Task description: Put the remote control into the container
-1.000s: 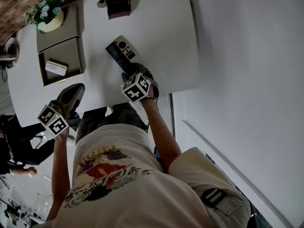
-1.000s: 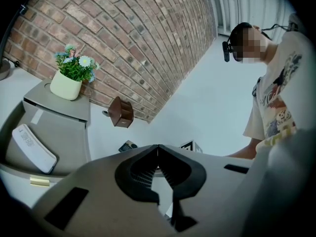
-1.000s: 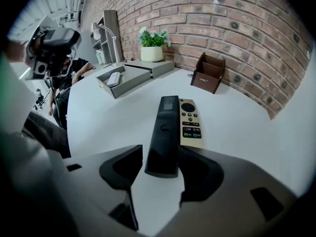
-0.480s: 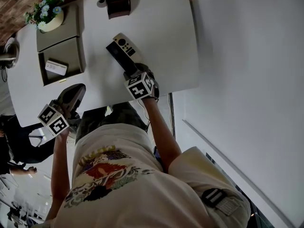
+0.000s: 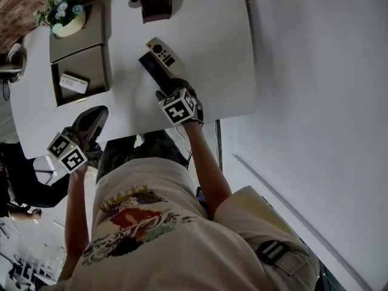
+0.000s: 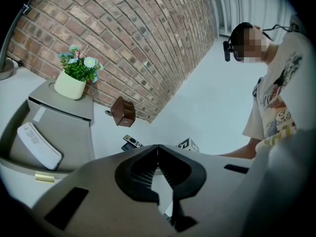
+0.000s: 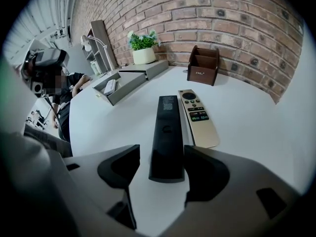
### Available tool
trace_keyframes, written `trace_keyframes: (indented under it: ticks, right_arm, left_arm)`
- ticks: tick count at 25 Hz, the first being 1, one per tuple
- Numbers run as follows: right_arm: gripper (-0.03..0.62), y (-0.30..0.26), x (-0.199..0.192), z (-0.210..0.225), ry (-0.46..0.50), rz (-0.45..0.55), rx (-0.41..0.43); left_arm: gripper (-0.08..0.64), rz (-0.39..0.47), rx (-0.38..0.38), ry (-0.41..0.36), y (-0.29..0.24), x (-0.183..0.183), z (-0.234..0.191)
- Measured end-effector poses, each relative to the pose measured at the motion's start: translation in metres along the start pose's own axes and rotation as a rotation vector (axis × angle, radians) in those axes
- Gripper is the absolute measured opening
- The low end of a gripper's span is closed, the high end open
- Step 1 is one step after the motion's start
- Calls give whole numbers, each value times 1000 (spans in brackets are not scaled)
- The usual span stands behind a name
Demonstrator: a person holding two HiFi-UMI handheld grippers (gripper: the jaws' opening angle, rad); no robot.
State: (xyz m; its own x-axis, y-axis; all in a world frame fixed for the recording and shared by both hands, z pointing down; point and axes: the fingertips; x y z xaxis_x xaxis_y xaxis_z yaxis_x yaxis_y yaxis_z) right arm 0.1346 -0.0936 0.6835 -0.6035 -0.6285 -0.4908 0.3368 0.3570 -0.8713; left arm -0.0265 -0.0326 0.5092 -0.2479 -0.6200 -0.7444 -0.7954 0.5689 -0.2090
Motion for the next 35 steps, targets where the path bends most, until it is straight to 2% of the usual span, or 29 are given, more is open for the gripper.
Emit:
trace_keyframes:
  ticks: [8, 16, 24, 26, 30, 35]
  right_arm:
    - [261, -15, -13, 4, 37, -73, -12]
    - [261, -16, -11, 4, 27, -110, -25]
    - [238, -13, -7, 11, -21, -60, -56]
    - [236, -13, -6, 11, -47, -56, -38]
    - [235, -14, -2, 19, -185, -44, 34]
    - [235, -10, 3, 16, -252, -24, 77]
  left_arm:
    - [5, 0, 2, 5, 1, -1, -2]
    - [5, 1, 6, 14, 2, -1, -5]
    - [5, 3, -8, 15, -4, 3, 2]
    - [5, 2, -1, 14, -2, 3, 1]
    - [5, 8, 19, 12, 2, -1, 1]
    - [5, 10, 25, 7, 3, -2, 5]
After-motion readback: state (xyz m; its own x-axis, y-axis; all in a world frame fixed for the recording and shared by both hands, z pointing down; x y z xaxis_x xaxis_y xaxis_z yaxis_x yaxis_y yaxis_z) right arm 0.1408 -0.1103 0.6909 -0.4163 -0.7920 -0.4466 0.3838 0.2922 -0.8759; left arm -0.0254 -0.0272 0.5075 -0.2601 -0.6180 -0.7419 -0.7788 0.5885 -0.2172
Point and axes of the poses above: the fingertips, and each gripper's own axes: y backward along the fingers, z to its right, x out of its top, and after that the axes turned 7 degrees about -x, right-handed
